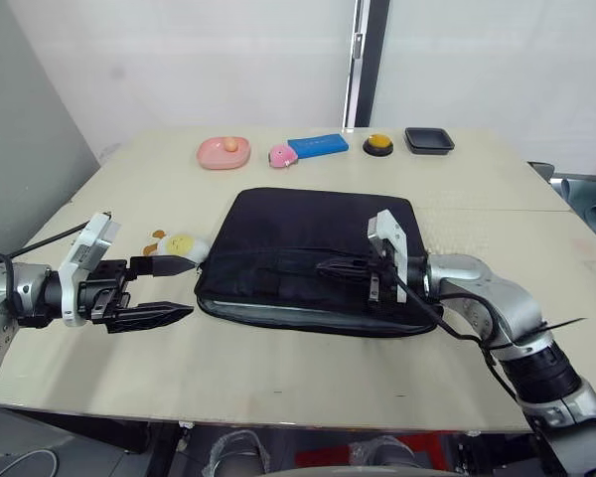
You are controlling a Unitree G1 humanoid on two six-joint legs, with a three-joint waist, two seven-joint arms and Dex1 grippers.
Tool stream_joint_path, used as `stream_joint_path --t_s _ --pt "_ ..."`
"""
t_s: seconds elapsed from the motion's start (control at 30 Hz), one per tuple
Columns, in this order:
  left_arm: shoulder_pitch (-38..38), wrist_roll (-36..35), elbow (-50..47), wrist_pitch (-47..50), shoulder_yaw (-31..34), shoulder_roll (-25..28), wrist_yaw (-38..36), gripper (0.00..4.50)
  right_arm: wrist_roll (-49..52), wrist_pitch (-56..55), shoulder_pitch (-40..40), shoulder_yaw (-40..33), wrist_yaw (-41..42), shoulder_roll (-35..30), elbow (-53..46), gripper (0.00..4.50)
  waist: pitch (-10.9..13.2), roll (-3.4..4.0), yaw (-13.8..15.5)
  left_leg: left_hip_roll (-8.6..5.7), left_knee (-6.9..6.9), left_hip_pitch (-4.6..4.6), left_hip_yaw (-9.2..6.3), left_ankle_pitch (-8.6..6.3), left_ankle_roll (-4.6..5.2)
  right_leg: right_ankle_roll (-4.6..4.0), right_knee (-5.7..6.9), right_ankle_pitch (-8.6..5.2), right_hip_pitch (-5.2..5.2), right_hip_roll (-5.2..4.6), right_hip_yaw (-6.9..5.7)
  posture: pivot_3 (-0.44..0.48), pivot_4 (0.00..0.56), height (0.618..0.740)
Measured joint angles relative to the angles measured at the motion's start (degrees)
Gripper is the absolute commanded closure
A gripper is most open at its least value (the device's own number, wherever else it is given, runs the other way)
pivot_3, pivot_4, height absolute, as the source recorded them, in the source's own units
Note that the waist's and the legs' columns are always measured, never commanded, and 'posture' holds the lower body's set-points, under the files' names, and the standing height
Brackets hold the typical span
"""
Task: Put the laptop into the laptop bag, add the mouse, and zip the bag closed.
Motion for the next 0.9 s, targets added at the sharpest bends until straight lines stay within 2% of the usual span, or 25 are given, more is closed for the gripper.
stream_joint_path --t_s 0.2,0.33,0.47,0.57,0.7,0.9 --pt "-0.3 0.0 0.0 0.0 -0.1 0.2 -0.1 0.00 -4.0 -4.1 -1.7 1.0 5.0 -0.2 8.9 4.49 0.0 0.00 -0.1 0.00 0.02 0.00 0.00 0.01 0.01 -0.01 0.03 0.00 0.00 0.00 0.00 0.000 0.150 0.740" --pt "-0.3 0.0 0.1 0.0 -0.1 0.2 -0.2 0.00 -4.4 -5.6 -1.7 0.9 8.9 -1.9 10.5 4.49 0.0 -0.02 0.0 0.00 0.02 0.00 0.00 0.01 0.03 -0.02 0.02 0.01 0.02 0.00 0.00 0.000 0.150 0.740" --pt "-0.2 0.0 0.0 0.0 -0.1 0.2 -0.2 0.00 -4.4 -6.2 -2.2 -0.9 8.9 -1.4 12.9 4.49 0.0 -0.02 0.0 0.01 0.08 0.02 0.00 0.02 0.05 -0.05 0.10 0.02 0.01 0.00 0.01 0.000 0.150 0.740" --pt "-0.3 0.0 0.0 0.0 -0.1 0.2 -0.2 0.00 -3.2 -5.2 -2.3 -3.0 9.8 -2.3 12.8 4.49 0.0 -0.02 0.1 0.01 0.10 0.01 0.00 0.03 0.06 -0.06 0.08 0.03 0.02 0.00 0.01 0.000 0.150 0.740" --pt "-0.4 0.0 0.0 0.0 -0.3 0.2 -0.8 0.00 -3.4 -4.8 -0.7 -2.2 12.7 -5.1 9.5 4.49 0.0 -0.02 0.3 0.02 0.04 -0.01 0.00 0.04 0.09 -0.08 0.02 0.01 0.01 0.01 -0.02 0.000 0.150 0.740" --pt "-1.1 -0.1 -0.9 0.3 -2.2 0.2 -1.4 0.00 -2.7 -4.9 -0.4 -2.8 12.2 -3.1 9.6 4.49 0.0 -0.01 0.1 0.01 0.08 0.01 0.01 0.04 0.09 -0.09 0.10 0.01 0.00 0.00 0.01 0.000 0.150 0.740"
